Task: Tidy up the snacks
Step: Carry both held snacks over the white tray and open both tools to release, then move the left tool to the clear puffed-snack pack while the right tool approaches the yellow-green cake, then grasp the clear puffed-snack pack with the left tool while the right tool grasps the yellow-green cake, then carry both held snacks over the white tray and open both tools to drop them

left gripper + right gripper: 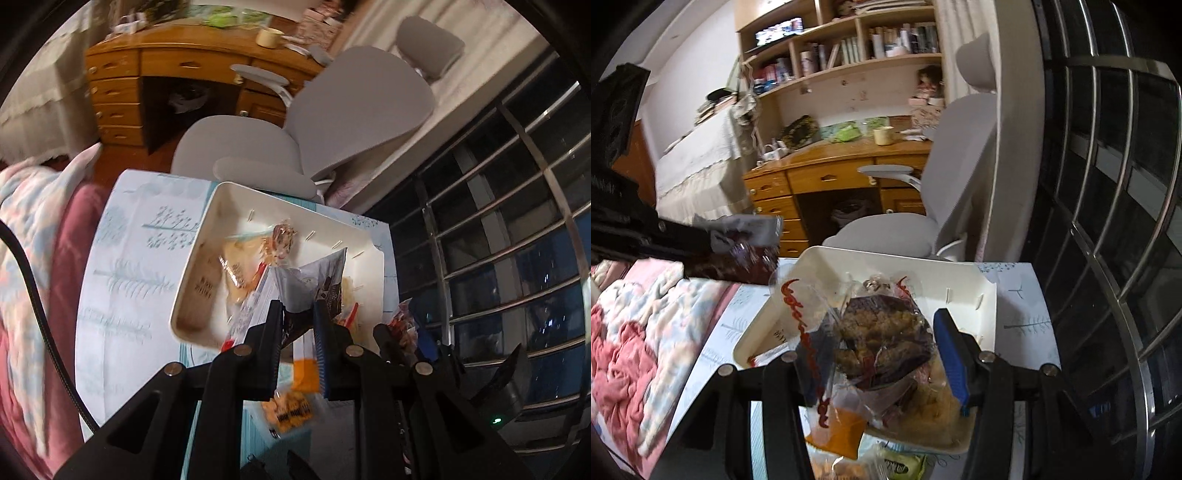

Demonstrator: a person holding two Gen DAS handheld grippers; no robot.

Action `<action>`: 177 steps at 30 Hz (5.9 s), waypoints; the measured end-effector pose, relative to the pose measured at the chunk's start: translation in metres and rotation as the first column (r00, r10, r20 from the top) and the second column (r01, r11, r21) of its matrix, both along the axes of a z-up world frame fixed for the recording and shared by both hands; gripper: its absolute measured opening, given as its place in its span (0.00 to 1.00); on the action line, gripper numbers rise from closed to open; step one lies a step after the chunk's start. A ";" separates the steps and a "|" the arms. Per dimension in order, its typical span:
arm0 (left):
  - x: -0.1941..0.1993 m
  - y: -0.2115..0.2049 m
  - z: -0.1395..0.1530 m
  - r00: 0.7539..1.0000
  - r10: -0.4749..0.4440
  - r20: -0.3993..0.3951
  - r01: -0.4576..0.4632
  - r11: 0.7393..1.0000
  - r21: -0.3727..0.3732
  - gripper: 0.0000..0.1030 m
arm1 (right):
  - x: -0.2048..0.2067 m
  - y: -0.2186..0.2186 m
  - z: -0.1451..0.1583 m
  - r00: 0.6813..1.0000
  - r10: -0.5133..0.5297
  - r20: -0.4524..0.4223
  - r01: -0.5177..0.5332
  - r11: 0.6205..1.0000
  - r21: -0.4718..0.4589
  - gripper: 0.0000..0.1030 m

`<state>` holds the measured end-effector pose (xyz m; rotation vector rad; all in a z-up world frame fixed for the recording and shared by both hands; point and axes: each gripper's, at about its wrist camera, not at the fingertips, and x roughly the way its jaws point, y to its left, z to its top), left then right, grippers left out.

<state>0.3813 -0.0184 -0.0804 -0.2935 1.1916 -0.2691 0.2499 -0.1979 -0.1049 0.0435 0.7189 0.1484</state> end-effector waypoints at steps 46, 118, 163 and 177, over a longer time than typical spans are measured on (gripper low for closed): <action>-0.188 0.034 -0.036 0.980 0.157 -0.125 -0.145 0.984 0.100 0.70 | -0.075 -0.021 -0.047 0.878 0.011 -0.479 0.074 0.985 0.157 0.70; -0.139 -0.149 -0.236 0.651 -0.679 -0.339 0.757 0.545 0.360 0.91 | -0.130 -0.091 -0.136 0.895 -0.197 -0.400 0.275 0.950 0.147 0.70; -0.117 0.002 -0.223 0.923 -0.203 -0.326 0.325 0.864 0.384 0.78 | -0.033 0.026 -0.179 0.891 -0.035 -0.453 -0.039 0.987 -0.155 0.65; -0.083 0.055 -0.160 0.972 -0.027 -0.231 0.124 0.901 0.415 0.78 | -0.017 0.039 -0.153 0.713 0.083 -0.697 -0.049 0.996 0.069 0.54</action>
